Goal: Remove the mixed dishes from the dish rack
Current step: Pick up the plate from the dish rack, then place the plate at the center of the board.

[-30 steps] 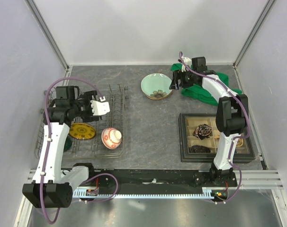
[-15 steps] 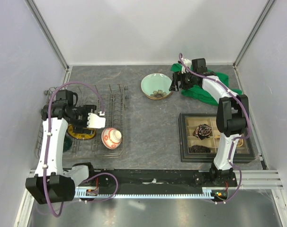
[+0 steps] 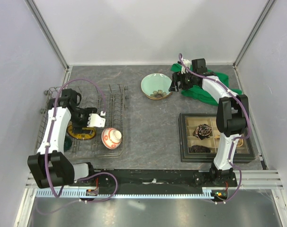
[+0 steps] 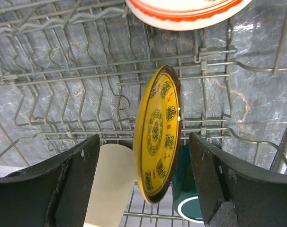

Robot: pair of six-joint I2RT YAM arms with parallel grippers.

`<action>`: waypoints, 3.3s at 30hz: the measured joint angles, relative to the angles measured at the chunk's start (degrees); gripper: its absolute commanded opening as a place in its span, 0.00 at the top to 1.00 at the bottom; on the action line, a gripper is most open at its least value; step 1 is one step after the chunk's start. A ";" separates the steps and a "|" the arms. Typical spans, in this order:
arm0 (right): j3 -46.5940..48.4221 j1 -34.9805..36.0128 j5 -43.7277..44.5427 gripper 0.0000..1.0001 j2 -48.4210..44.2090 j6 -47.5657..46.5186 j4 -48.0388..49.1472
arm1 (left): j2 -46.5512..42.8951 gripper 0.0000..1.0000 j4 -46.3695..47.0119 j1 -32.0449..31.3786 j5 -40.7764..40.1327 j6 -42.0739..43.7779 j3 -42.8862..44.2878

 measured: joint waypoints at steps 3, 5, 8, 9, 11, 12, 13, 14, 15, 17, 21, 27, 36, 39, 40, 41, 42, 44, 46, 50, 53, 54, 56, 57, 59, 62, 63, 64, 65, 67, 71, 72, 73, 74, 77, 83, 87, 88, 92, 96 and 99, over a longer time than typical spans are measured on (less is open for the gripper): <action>0.00 0.00 -0.04 0.14 0.00 -0.11 0.02 | 2.49 0.21 1.16 0.15 -0.52 0.02 0.00; 0.00 0.00 -0.07 0.15 0.00 -0.20 0.02 | 4.07 0.23 1.90 0.20 -0.90 0.02 0.02; -0.11 -0.07 -0.11 0.15 0.02 -0.35 0.00 | 6.23 0.31 3.10 0.20 -1.64 -0.02 0.02; -0.11 -0.11 -0.15 0.15 0.07 -0.35 0.02 | 6.84 0.35 3.54 0.20 -1.73 -0.02 0.04; -0.13 -0.22 -0.24 0.15 0.13 -0.35 0.02 | 7.85 0.39 4.13 0.20 -1.81 -0.09 0.09; -0.13 -0.28 -0.24 0.16 0.15 -0.35 0.00 | 8.24 0.46 4.44 0.20 -1.95 -0.11 0.13; -0.13 -0.33 -0.24 0.16 0.17 -0.35 0.02 | 8.61 0.48 4.94 0.20 -2.14 -0.11 0.13; -0.13 -0.39 -0.26 0.16 0.22 -0.35 0.02 | 8.76 0.50 5.18 0.20 -2.23 -0.22 0.13; -0.13 -0.44 -0.26 0.16 0.24 -0.35 0.00 | 8.87 0.55 5.35 0.20 -2.47 -0.33 0.13; -0.13 -0.46 -0.37 0.16 0.33 -0.35 0.02 | 8.87 0.60 5.53 0.20 -2.89 -0.46 0.13; -0.13 -0.59 -0.68 0.16 0.92 -0.35 0.04 | 8.85 0.67 4.66 0.26 -3.10 -0.59 0.13; -0.13 -0.76 -1.03 0.16 1.84 -0.35 0.00 | 8.13 0.77 4.46 0.31 -3.13 -0.72 -0.31; -0.13 -1.40 -1.09 0.16 1.95 -0.33 0.00 | 3.26 0.88 5.49 0.31 -3.04 -0.50 -2.23; -0.13 -1.44 -1.11 0.16 1.95 -0.33 0.02 | 1.03 0.92 5.42 0.31 -2.97 -0.02 -2.71; -0.13 -1.46 -1.14 0.16 1.95 -0.33 0.00 | 0.22 0.93 5.51 0.31 -2.89 0.24 -2.84; -0.13 -1.53 -1.16 0.16 1.95 -0.33 0.00 | -0.46 0.94 5.66 0.31 -2.80 0.50 -2.89; -0.13 -1.57 -1.20 0.16 1.95 -0.33 0.00 | -1.20 0.95 5.66 0.31 -2.64 0.68 -2.91; -0.13 -1.62 -1.33 0.16 1.95 -0.33 0.00 | -2.34 0.97 5.64 0.31 -2.51 1.03 -2.93; -0.13 -1.68 -1.51 0.17 1.95 -0.33 0.00 | -3.30 0.98 5.62 0.31 -2.27 1.36 -2.93; -0.15 -1.77 -1.68 0.16 1.95 -0.33 0.02 | -5.20 0.99 5.46 0.31 -0.15 1.64 -2.75; -0.20 -1.77 -2.01 0.16 1.95 -0.33 0.00 | -5.88 0.99 4.72 0.31 2.34 1.66 -1.22; -0.22 -1.77 -2.14 0.16 1.95 -0.33 0.00 | -5.92 0.98 4.55 0.31 3.41 1.62 -0.22; -0.22 -1.77 -2.49 0.16 1.95 -0.31 0.00 | -5.90 0.98 4.09 0.31 5.95 1.01 2.36; -0.22 -1.77 -2.67 0.16 1.95 -0.31 0.00 | -5.88 0.99 3.91 0.31 7.10 0.26 3.87; -0.22 -1.77 -3.13 0.16 1.92 -0.22 0.00 | -5.70 0.98 3.52 0.31 9.51 -1.73 6.56; -0.42 -1.77 -4.02 0.16 1.18 -0.02 -0.04 | -4.79 0.99 3.39 0.31 13.40 -5.77 11.08; -0.68 -1.77 -4.39 0.16 0.52 0.09 -0.04 | -4.50 0.98 3.41 0.31 14.78 -7.02 12.26; -1.07 -1.64 -4.81 0.16 -0.46 0.15 0.00 | -4.22 0.99 3.43 0.31 16.41 -8.50 13.31; -1.42 -1.49 -5.16 0.16 -1.60 0.20 0.00 | -3.89 0.98 3.50 0.31 18.43 -10.14 14.27; -2.14 -1.16 -5.75 0.15 -4.28 0.35 0.37 | -3.54 0.98 3.74 0.31 22.01 -13.38 15.47; -3.02 1.97 -7.02 0.16 -10.67 0.72 1.55 | -3.48 0.99 6.86 0.28 30.40 -22.91 15.91; -3.06 3.19 -7.39 0.16 -12.07 0.76 2.05 | -3.48 0.99 8.11 0.28 32.24 -25.51 15.91; -3.10 4.96 -7.65 0.16 -13.68 0.81 2.82 | -3.48 0.98 9.55 0.28 33.88 -28.57 15.91; -3.10 6.43 -7.89 0.17 -14.93 0.83 3.37 | -3.48 0.98 11.10 0.28 35.52 -31.52 15.91; -3.13 11.91 -9.11 0.18 -18.47 1.03 5.49 | -3.48 0.99 16.76 0.15 39.12 -40.30 15.82; -3.85 20.02 -9.40 0.18 -20.96 -0.61 6.99 | -3.50 0.99 28.24 -1.03 43.06 -54.10 12.61; -4.50 24.28 -8.13 0.18 -20.98 -2.69 6.29 | -3.45 0.98 33.16 -2.78 43.98 -59.87 9.90; -4.50 25.29 -7.76 0.18 -20.98 -3.19 6.12 | -3.45 0.99 34.14 -3.17 44.04 -60.85 9.42; -4.50 28.46 -6.84 0.19 -20.94 -4.68 5.97 | -3.43 0.98 38.01 -5.16 44.61 -64.57 7.76; -4.48 31.08 -5.90 0.20 -20.41 -5.53 5.90 | -3.34 0.99 40.41 -6.51 45.48 -66.64 6.36; -4.46 32.35 -5.53 0.28 -19.50 -5.99 5.92 | -3.34 0.99 41.22 -8.11 45.68 -67.23 5.20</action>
